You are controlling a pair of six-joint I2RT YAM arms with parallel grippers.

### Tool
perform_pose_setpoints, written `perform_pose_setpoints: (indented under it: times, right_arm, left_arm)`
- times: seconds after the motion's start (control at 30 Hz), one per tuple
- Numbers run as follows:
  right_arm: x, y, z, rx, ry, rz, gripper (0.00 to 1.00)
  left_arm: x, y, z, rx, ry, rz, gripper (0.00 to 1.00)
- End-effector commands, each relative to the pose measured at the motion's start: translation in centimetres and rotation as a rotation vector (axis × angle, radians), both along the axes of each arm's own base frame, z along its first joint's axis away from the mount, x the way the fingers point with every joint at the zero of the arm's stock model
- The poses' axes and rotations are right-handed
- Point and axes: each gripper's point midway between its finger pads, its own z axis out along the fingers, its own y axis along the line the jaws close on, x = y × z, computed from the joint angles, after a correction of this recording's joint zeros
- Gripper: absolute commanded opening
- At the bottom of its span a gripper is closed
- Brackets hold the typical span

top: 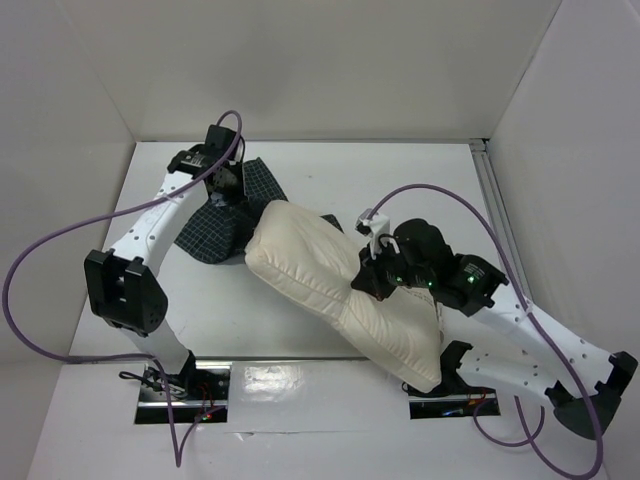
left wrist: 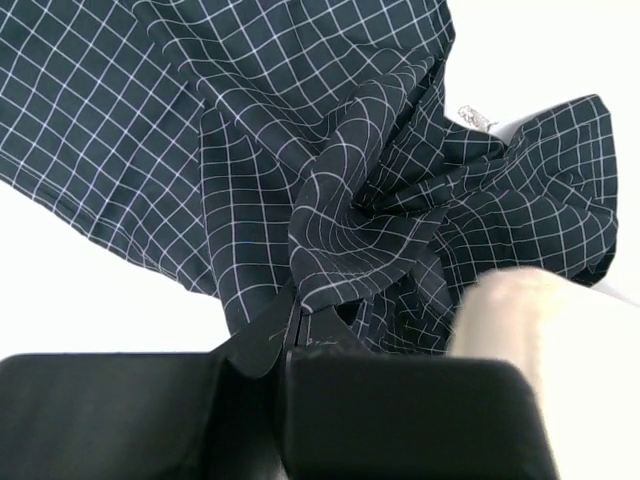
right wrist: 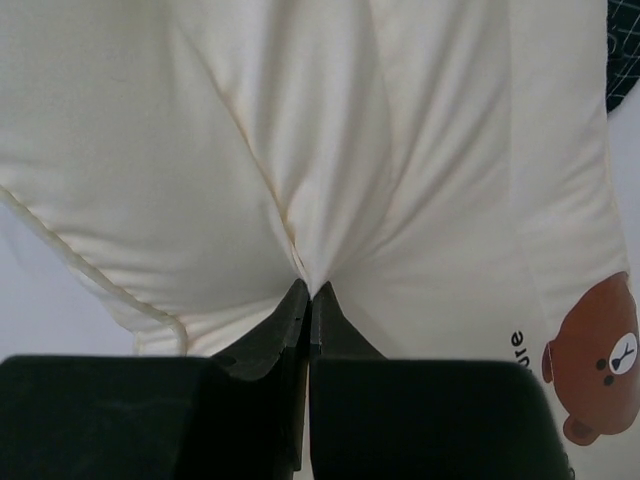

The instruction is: Put the pillow into the pillowcase

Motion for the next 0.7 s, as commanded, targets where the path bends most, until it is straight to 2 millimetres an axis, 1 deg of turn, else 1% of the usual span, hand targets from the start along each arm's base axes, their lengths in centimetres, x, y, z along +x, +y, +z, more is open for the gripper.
perform_pose_setpoints:
  times: [0.0,0.03,0.07,0.1,0.17,0.2,0.27,0.3,0.33,0.37,0.4,0.43,0.47,0.5,0.53,0.57,0.6,0.63,0.67]
  right_arm:
    - [0.2,1.0,0.8,0.021,-0.031,0.051,0.00]
    - [0.9,1.1,0.8,0.015,-0.045,0.029,0.00]
    - [1.5,0.9,0.3,-0.006,-0.041,-0.003,0.00]
    - [3.0,0.3,0.0,-0.055,-0.054,-0.081,0.00]
    - [4.7,-0.8,-0.1,-0.128,-0.081,-0.174,0.00]
    - [6.3,-1.2,0.9,-0.150,-0.123,-0.241,0.00]
    - [7.7,-1.6,2.0,-0.180,-0.176,-0.287,0.00]
    - [9.0,-1.3,3.2,-0.188,-0.221,-0.304,0.00]
    - [9.5,-0.9,3.6,-0.190,-0.239,-0.295,0.00]
    - [9.8,0.1,4.1,-0.178,-0.265,-0.266,0.00]
    - [10.2,1.0,3.7,-0.195,-0.285,-0.224,0.00]
    - [10.4,2.4,4.1,-0.155,-0.332,-0.192,0.00]
    - [10.9,2.7,3.3,-0.172,-0.341,-0.179,0.00]
    - [11.1,3.3,1.4,-0.216,-0.339,-0.147,0.00]
    - [11.5,3.3,0.6,-0.235,-0.337,-0.157,0.00]
    - [12.0,3.5,0.1,-0.243,-0.343,-0.173,0.00]
    - [12.7,2.9,-0.5,-0.271,-0.336,-0.229,0.06]
    - [12.9,2.6,-2.2,-0.331,-0.292,-0.247,0.22]
    - [12.9,2.4,-2.8,-0.348,-0.277,-0.262,0.41]
  left_arm:
    - [1.0,-0.4,2.0,-0.011,-0.055,-0.005,0.00]
    - [0.9,-0.6,2.3,-0.023,-0.061,-0.012,0.00]
    - [0.9,-0.6,2.3,-0.024,-0.061,-0.012,0.00]
    - [1.0,-0.6,2.7,-0.026,-0.070,-0.012,0.00]
    - [1.0,-0.6,2.7,-0.026,-0.070,-0.012,0.00]
    - [1.0,-0.6,2.7,-0.026,-0.070,-0.012,0.00]
    - [1.0,-0.6,2.7,-0.032,-0.069,-0.004,0.00]
    - [1.1,-0.7,2.3,-0.030,-0.061,-0.004,0.00]
    - [1.1,-0.7,2.3,-0.030,-0.061,-0.004,0.00]
    - [1.1,-0.7,2.3,-0.036,-0.060,0.005,0.00]
    - [1.1,-0.9,2.3,-0.043,-0.058,0.000,0.00]
    - [0.9,-0.8,1.9,-0.041,-0.048,0.000,0.00]
    - [0.9,-0.8,1.9,-0.040,-0.048,0.000,0.00]
    - [0.9,-0.7,1.9,-0.033,-0.050,0.005,0.00]
    - [0.9,-0.7,1.9,-0.033,-0.050,0.005,0.00]
    - [1.1,-0.5,1.5,-0.022,-0.042,0.011,0.00]
    - [1.2,-0.2,1.5,-0.022,-0.042,0.020,0.00]
    - [1.3,-0.2,1.1,-0.019,-0.033,0.020,0.00]
    - [1.3,-0.2,1.1,-0.019,-0.033,0.020,0.00]
